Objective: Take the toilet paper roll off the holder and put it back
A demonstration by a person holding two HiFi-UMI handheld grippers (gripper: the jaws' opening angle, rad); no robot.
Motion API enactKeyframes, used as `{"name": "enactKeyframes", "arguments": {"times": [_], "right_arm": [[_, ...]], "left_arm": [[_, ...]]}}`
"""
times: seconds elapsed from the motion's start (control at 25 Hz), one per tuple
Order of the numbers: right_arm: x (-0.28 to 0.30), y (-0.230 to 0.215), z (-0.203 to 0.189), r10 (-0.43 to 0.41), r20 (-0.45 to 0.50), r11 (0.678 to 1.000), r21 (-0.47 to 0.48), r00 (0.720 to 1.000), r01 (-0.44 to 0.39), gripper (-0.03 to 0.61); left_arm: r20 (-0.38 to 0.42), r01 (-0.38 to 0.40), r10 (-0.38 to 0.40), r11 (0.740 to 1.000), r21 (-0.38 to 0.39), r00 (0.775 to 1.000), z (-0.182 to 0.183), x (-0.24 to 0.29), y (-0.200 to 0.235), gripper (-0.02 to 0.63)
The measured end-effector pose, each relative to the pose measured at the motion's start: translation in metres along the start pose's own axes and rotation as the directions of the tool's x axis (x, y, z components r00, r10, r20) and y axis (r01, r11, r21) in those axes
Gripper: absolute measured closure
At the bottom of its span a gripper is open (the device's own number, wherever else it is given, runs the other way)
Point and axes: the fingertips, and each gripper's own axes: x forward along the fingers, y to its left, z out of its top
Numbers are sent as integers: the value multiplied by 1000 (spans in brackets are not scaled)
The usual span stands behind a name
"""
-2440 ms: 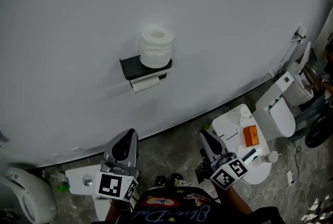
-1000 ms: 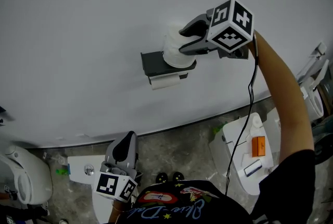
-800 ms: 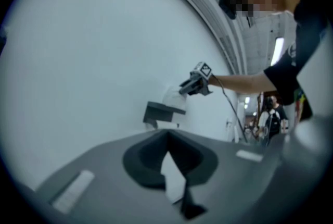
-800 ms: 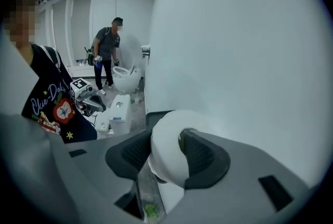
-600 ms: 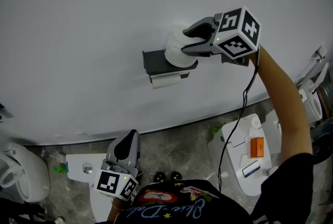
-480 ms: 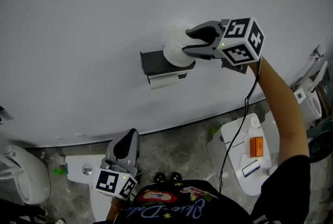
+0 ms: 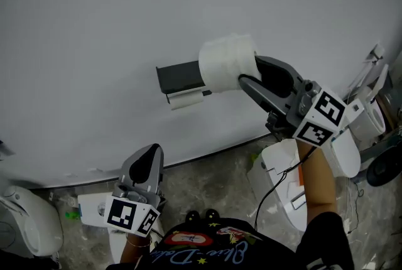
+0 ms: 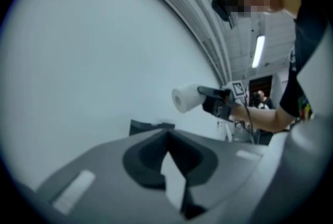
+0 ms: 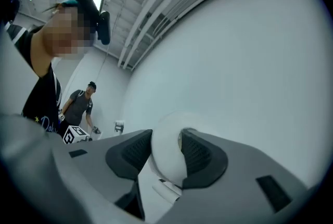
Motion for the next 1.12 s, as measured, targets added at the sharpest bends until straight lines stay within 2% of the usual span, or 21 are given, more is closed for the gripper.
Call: {"name": "enactKeyframes", "arguments": {"times": [0.12,0.28,0.52,0.72,0.96,1.12], "right_arm": [[-29,18,-2,-79,92,997,26,993,77,399],[-55,35,-32,-178,145,981,104,973,163,399],[-88,59,-69,-275,222,940,265,935,213,399],[-97,65,-87,-293,212,919,330,932,214,399],[-96,66,-87,-293,218,913,352,931,205,397],[-97,64,-89,-298,225,901,386,928,196,397]], "left_arm": [[11,-7,6,1000,11,1000,9,2,-1,615],[-13,-19,19,1000,1,1000,5,1,-1,615],[-25,-19,19,1000,-5,1000,0,-2,-7,615],[-43,-11,11,1000,-12,999,-5,-3,-12,615],[-72,27,-24,998,48,997,-1,-2,-21,615],[-59,27,-24,998,54,998,1,-3,-24,615]]}}
